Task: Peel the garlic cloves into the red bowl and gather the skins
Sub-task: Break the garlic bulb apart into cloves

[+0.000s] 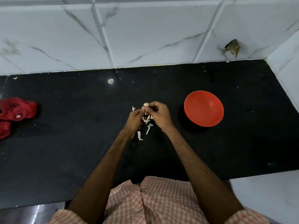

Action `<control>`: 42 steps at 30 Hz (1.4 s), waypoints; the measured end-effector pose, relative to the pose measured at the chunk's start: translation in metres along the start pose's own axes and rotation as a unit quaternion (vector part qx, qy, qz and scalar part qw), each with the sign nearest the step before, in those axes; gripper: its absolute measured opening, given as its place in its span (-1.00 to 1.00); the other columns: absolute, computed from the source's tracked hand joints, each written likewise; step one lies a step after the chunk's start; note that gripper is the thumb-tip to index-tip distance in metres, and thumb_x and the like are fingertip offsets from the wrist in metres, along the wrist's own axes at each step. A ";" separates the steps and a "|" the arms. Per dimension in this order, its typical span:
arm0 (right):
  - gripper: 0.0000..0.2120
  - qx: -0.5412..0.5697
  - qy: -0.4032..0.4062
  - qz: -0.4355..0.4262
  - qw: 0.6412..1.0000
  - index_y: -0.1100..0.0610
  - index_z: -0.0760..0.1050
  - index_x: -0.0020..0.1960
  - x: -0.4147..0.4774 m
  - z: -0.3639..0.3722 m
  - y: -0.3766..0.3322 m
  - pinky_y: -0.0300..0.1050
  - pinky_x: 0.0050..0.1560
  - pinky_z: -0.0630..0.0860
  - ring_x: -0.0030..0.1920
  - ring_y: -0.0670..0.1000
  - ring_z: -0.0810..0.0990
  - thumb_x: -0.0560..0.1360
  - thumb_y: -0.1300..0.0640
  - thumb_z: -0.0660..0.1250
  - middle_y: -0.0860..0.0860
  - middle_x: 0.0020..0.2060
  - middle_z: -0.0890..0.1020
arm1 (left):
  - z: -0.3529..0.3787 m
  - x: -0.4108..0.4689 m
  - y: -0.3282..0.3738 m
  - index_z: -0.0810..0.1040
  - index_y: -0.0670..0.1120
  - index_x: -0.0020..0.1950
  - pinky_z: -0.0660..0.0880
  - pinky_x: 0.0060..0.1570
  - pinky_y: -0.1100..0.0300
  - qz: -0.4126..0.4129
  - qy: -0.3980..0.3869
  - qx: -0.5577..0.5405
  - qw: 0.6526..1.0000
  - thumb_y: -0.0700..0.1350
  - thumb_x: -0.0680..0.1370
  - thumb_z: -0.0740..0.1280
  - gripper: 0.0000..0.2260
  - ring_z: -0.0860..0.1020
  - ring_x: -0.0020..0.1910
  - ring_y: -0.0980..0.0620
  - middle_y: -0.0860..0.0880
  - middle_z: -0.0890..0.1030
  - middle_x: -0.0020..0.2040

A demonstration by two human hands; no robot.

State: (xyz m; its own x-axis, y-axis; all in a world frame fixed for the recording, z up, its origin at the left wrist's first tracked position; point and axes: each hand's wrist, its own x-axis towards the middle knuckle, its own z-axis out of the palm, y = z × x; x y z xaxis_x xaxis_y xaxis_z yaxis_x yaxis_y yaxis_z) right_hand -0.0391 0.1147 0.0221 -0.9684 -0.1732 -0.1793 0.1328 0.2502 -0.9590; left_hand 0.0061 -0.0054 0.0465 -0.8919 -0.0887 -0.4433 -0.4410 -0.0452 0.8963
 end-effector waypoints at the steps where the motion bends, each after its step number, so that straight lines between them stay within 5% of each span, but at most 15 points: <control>1: -0.81 -0.009 0.005 0.001 1.000 0.16 0.64 -0.04 0.000 0.001 0.000 0.09 0.08 0.62 -0.05 0.02 0.69 0.47 0.05 0.51 0.03 -0.12 0.71 | 0.000 0.000 0.000 0.54 -0.09 -0.13 0.20 -0.58 0.37 -0.008 -0.005 -0.001 1.000 -0.04 0.72 0.10 -0.67 0.30 -0.58 0.23 0.09 0.45 -0.41; 14: -0.94 -0.011 -0.017 -0.051 0.999 0.23 0.56 -0.07 -0.001 -0.007 -0.003 -0.09 0.04 0.59 -0.05 -0.01 0.67 0.57 0.25 0.36 0.03 -0.14 0.70 | 0.003 0.006 -0.001 0.40 -0.02 -0.26 0.05 -0.57 0.37 -0.096 -0.063 -0.153 0.982 -0.03 0.69 0.18 -0.69 0.22 -0.50 0.21 0.07 0.30 -0.35; 20: -0.87 -0.053 0.022 0.002 0.998 0.18 0.56 -0.14 -0.005 -0.010 0.001 -0.31 -0.13 0.50 -0.24 -0.23 0.58 0.56 0.17 0.41 -0.09 -0.26 0.63 | -0.002 0.009 0.000 0.54 -0.08 -0.10 0.16 -0.52 0.35 -0.060 -0.028 0.048 0.997 0.18 0.69 0.05 -0.56 0.29 -0.55 0.21 0.09 0.51 -0.34; 24: -0.83 -0.178 0.005 -0.047 0.983 0.11 0.53 -0.20 -0.005 -0.011 -0.006 -0.14 -0.19 0.56 -0.24 -0.11 0.58 0.56 0.12 0.40 -0.05 -0.26 0.60 | -0.004 0.014 -0.005 0.53 -0.16 0.16 0.24 -0.54 0.30 -0.016 -0.025 0.067 0.997 0.14 0.68 0.14 -0.61 0.45 -0.44 0.11 -0.06 0.59 -0.10; 27: -0.90 -0.277 -0.022 -0.093 0.956 0.14 0.49 -0.13 -0.005 -0.007 -0.012 0.01 -0.17 0.55 -0.18 -0.01 0.55 0.55 0.18 0.35 0.01 -0.17 0.56 | -0.002 0.014 -0.004 0.51 -0.22 0.11 0.27 -0.60 0.30 0.017 0.005 0.049 0.999 0.00 0.69 0.20 -0.72 0.43 -0.50 0.16 -0.05 0.55 -0.20; 31: -0.91 -0.344 -0.055 -0.099 0.932 0.15 0.46 0.06 -0.006 -0.004 -0.021 -0.04 -0.07 0.55 -0.05 -0.01 0.55 0.58 0.17 0.33 0.03 -0.03 0.55 | -0.001 0.018 -0.004 0.51 -0.10 0.03 0.43 -0.38 0.32 0.053 0.051 0.056 0.996 -0.05 0.67 0.25 -0.85 0.53 -0.34 0.20 0.01 0.60 -0.16; 37: -0.76 -0.470 -0.091 -0.160 0.863 0.15 0.43 0.22 -0.009 -0.006 -0.033 -0.14 -0.09 0.41 0.08 0.01 0.55 0.58 0.12 0.33 0.06 0.11 0.53 | -0.006 0.020 -0.003 0.50 -0.10 -0.09 0.45 -0.25 0.15 0.073 0.126 0.255 0.956 0.04 0.66 0.22 -0.75 0.54 -0.27 0.07 0.01 0.59 -0.23; 40: -0.82 -0.427 -0.081 -0.140 0.890 0.13 0.44 0.14 -0.010 -0.006 -0.034 -0.10 -0.11 0.39 -0.05 -0.05 0.51 0.63 0.04 0.26 0.02 0.04 0.54 | -0.010 0.025 -0.006 0.47 -0.11 -0.12 0.48 -0.18 0.02 0.051 0.090 0.116 0.988 -0.01 0.65 0.22 -0.76 0.50 -0.22 -0.03 -0.14 0.56 -0.18; 42: -0.83 -0.402 -0.081 -0.123 0.903 0.12 0.44 0.08 -0.010 -0.006 -0.033 -0.06 -0.12 0.45 -0.11 -0.06 0.51 0.66 0.02 0.21 -0.02 -0.04 0.55 | -0.010 0.023 -0.005 0.43 -0.11 -0.12 0.45 -0.34 0.20 0.040 0.064 0.031 0.997 -0.04 0.67 0.20 -0.78 0.45 -0.28 -0.02 -0.16 0.49 -0.18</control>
State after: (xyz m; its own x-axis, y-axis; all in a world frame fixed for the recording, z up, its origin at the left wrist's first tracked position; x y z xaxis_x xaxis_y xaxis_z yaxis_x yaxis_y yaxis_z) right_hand -0.0352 0.1138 0.0570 -0.8952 -0.4393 -0.0746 -0.3424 0.7853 -0.5159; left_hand -0.0112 -0.0171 0.0317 -0.9064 -0.2169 -0.3626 -0.3770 0.0278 0.9258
